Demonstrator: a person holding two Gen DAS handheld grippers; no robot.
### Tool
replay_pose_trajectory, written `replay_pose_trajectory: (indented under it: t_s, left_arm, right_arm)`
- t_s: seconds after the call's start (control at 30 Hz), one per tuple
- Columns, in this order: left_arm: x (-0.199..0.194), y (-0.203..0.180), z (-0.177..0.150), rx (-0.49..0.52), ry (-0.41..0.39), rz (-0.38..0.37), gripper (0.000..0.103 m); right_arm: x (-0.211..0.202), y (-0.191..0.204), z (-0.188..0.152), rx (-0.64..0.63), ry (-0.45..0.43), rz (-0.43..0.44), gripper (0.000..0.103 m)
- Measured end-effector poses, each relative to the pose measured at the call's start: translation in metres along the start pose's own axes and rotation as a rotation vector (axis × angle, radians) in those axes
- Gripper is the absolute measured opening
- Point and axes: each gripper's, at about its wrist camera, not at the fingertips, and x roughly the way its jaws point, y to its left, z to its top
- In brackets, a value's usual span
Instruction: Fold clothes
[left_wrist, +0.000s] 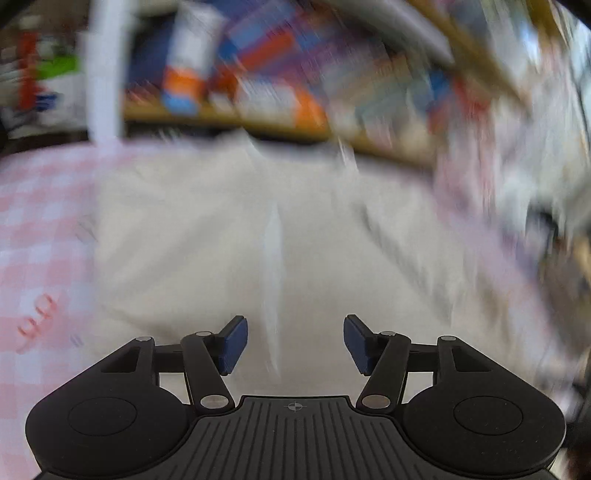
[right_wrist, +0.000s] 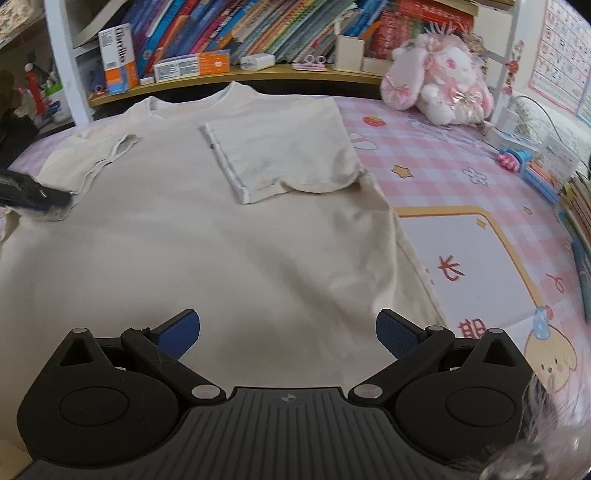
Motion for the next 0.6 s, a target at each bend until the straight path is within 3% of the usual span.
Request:
replay_pose_trajectory:
  t_s: [0.03, 0.07, 0.13, 0.27, 0.37, 0.43, 0.47, 0.5, 0.53, 0.6]
  left_arm:
    - [-0.005, 0.014, 0.01, -0.057, -0.045, 0.04, 0.057]
    - [-0.006, 0.028, 0.02, -0.101, -0.072, 0.091, 0.047]
    - [0.006, 0.056, 0.039, -0.136, -0.055, 0.215, 0.032]
    - [0.039, 0.096, 0.059, -0.15, 0.017, 0.274, 0.032]
    - [0.054, 0.11, 0.067, -0.155, 0.016, 0.284, 0.037]
    - [0.059, 0.112, 0.071, -0.152, 0.007, 0.265, 0.035]
    - [0.062, 0.113, 0.073, -0.15, 0.003, 0.256, 0.026]
    - [0.064, 0.115, 0.075, -0.151, 0.003, 0.246, 0.01]
    - [0.066, 0.117, 0.078, -0.156, 0.01, 0.234, 0.0]
    - [0.07, 0.12, 0.084, -0.159, 0.018, 0.23, 0.0]
  right_arm:
    - [0.0, -0.002, -0.001, 0.006, 0.003, -0.004, 0.103]
    - [0.0, -0.005, -0.002, 0.012, 0.006, -0.008, 0.103]
    - [-0.001, -0.008, -0.004, 0.021, 0.016, -0.017, 0.103]
    - [-0.005, -0.013, -0.007, 0.036, 0.027, -0.051, 0.103]
    - [-0.009, -0.016, -0.01, 0.048, 0.036, -0.079, 0.103]
    - [-0.011, -0.019, -0.012, 0.056, 0.043, -0.098, 0.103]
    - [-0.012, -0.02, -0.012, 0.06, 0.046, -0.108, 0.103]
    - [-0.013, -0.021, -0.013, 0.064, 0.049, -0.117, 0.103]
    - [-0.014, -0.022, -0.014, 0.068, 0.052, -0.126, 0.103]
    - [-0.015, -0.024, -0.015, 0.076, 0.057, -0.14, 0.103]
